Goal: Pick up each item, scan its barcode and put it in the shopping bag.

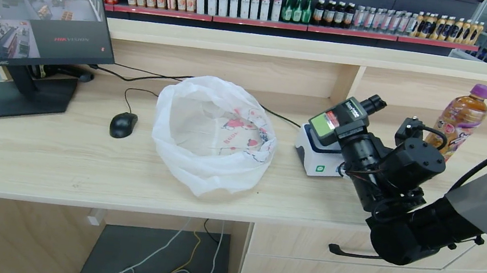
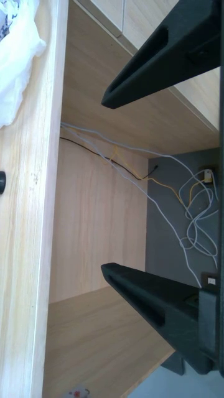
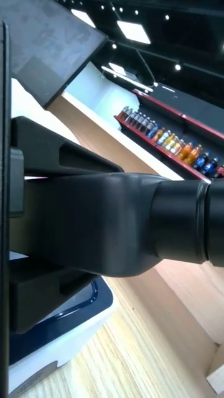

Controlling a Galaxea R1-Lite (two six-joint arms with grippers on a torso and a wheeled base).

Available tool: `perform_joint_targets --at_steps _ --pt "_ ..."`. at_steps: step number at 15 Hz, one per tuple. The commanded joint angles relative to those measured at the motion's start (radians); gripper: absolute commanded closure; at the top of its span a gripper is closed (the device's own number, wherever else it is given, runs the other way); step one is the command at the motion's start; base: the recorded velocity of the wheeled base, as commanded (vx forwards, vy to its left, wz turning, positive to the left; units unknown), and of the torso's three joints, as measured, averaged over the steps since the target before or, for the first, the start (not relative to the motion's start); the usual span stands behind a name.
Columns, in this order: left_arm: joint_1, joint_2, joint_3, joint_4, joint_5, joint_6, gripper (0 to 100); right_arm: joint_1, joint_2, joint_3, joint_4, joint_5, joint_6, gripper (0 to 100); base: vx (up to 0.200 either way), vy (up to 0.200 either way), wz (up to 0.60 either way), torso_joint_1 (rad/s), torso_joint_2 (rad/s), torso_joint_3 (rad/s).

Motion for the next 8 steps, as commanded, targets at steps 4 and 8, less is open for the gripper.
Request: perform_joint_targets --at_steps 4,8 --pt "0.0 0.0 0.0 0.0 0.001 -0.001 0 0.0 -0.005 0.001 0.0 -0.001 -0.001 100 0.0 0.0 0.0 0.0 0.0 0.0" --pt "0.0 0.0 0.0 0.0 0.001 -0.001 0 0.002 -0.016 -0.001 0.0 -0.001 -0.003 100 0.0 0.0 0.0 0.0 0.0 0.0"
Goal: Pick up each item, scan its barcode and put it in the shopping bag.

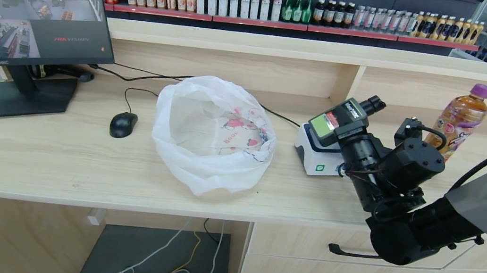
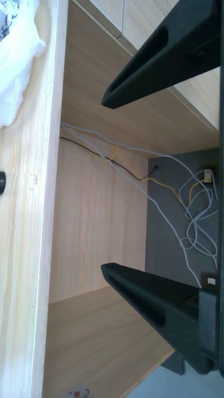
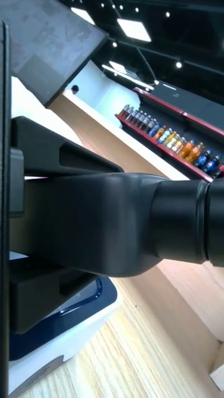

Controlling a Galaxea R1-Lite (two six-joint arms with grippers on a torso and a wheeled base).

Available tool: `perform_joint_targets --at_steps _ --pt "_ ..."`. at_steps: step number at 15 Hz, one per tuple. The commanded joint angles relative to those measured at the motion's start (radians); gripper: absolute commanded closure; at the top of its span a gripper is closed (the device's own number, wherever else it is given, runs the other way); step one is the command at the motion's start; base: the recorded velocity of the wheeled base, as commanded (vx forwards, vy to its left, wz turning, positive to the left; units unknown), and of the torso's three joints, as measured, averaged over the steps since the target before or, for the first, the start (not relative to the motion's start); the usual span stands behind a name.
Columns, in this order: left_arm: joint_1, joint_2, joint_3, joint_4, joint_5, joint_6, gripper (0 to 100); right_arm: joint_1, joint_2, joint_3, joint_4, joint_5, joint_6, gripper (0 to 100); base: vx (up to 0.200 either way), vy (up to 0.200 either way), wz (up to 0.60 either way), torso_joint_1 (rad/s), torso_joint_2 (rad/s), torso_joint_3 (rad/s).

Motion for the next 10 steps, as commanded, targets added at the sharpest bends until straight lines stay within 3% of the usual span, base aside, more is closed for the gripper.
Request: perform_joint_targets --at_steps 1,6,10 --pt "0.0 0.0 0.0 0.0 0.0 0.0 0 0.005 -0.022 -0.002 -0.004 0.001 -0.002 100 0.0 0.0 0.0 0.0 0.0 0.0" --pt "0.0 0.0 0.0 0.0 0.0 0.0 0 0.005 -0.079 0.047 -0.004 0.0 -0.027 100 0.0 0.0 0.0 0.0 0.0 0.0" --pt "0.0 0.0 0.0 0.0 0.0 0.0 0 0.017 -0.149 0.061 -0.004 0.007 -0.137 100 0.0 0.0 0.0 0.0 0.0 0.0"
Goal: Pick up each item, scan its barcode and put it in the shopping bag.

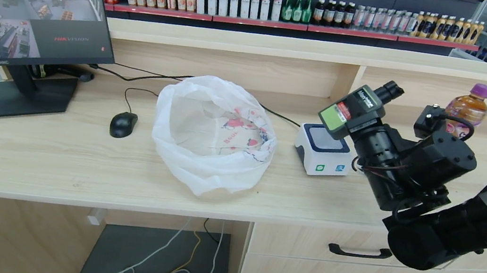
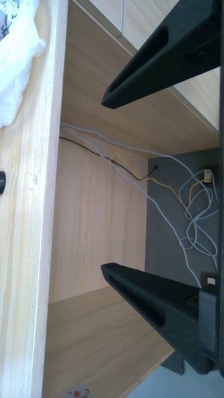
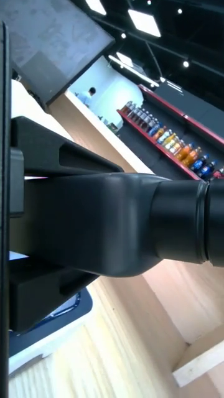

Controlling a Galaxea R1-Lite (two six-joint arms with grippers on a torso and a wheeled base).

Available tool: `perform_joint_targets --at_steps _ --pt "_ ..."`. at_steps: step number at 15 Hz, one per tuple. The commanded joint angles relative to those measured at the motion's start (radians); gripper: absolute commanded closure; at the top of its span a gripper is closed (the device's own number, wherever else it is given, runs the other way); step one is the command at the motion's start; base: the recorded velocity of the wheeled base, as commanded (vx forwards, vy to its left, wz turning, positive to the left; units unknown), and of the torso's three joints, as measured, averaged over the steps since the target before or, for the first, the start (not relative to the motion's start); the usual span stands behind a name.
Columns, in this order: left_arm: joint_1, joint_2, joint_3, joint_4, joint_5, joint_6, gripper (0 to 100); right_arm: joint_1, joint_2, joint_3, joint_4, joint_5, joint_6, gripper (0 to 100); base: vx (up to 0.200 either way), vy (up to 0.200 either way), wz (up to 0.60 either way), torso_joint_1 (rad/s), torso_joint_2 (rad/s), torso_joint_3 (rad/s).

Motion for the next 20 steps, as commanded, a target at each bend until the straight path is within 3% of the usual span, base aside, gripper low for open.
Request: perform_joint_targets --at_steps 1,12,16,20 --pt "0.0 0.0 0.0 0.0 0.0 -0.001 0 0.025 -0.065 0.006 -0.001 0.004 -0.039 100 0.0 0.0 0.0 0.0 0.0 0.0" --pt "0.0 0.0 0.0 0.0 0.0 -0.001 0 0.214 -0.355 0.264 -0.001 0.084 -0.513 100 0.0 0.0 0.0 0.0 0.0 0.0" --pt "0.0 0.0 0.0 0.0 0.0 -0.001 0 0.214 -0.427 0.418 -0.001 0.106 -0.664 100 0.0 0.0 0.0 0.0 0.0 0.0" --pt "0.0 0.0 0.0 0.0 0.0 0.001 0 0.166 -0.437 0.434 -0.001 0.106 -0.711 100 0.0 0.0 0.0 0.0 0.0 0.0"
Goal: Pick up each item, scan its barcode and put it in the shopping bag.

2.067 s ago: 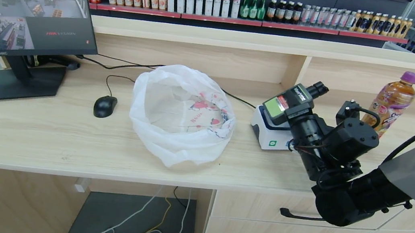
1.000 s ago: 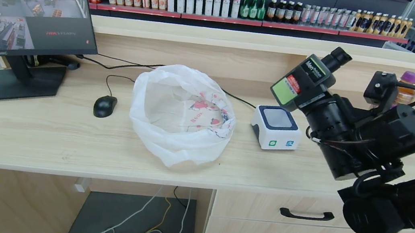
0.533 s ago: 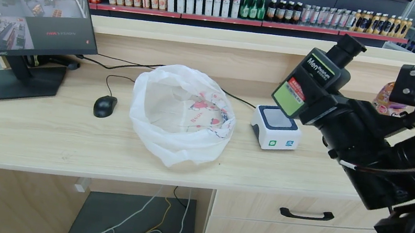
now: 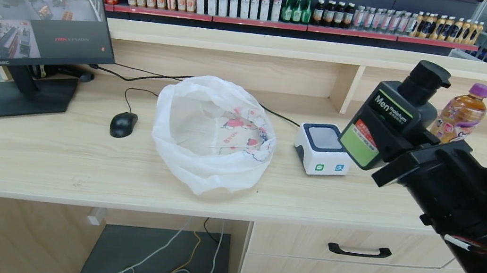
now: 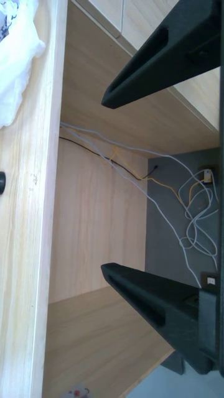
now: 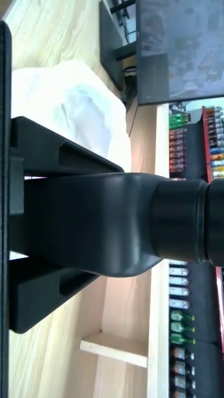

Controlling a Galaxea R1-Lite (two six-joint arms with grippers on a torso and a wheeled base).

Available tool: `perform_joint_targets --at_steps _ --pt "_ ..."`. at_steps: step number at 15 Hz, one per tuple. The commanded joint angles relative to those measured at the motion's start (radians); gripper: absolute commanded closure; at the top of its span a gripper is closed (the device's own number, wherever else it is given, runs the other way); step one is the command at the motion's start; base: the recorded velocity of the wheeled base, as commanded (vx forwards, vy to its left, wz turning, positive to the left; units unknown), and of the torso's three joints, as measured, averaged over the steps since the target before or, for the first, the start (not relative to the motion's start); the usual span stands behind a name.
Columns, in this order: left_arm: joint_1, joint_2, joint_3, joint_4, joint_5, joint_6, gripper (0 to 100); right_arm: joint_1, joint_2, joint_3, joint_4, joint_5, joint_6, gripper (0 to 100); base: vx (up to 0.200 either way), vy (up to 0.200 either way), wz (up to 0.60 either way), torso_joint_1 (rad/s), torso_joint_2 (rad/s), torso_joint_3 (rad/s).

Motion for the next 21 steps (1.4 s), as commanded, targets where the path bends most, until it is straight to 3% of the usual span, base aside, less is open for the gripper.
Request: perform_joint_targets --at_steps 1,5,10,21 --pt "0.0 0.0 0.0 0.0 0.0 0.0 0 -0.033 -0.005 0.021 -0.001 -0.002 -0.008 100 0.0 0.0 0.0 0.0 0.0 0.0" --pt "0.0 0.0 0.0 0.0 0.0 0.0 0 -0.059 -0.03 0.118 -0.001 0.0 -0.02 100 0.0 0.0 0.0 0.0 0.0 0.0" --pt "0.0 0.0 0.0 0.0 0.0 -0.003 0 -0.061 -0.048 0.136 -0.001 0.0 -0.019 100 0.0 0.0 0.0 0.0 0.0 0.0" --pt "0.0 0.0 0.0 0.0 0.0 -0.006 0 -0.058 -0.051 0.126 -0.001 0.001 -0.014 100 0.0 0.2 0.0 0.002 0.0 0.004"
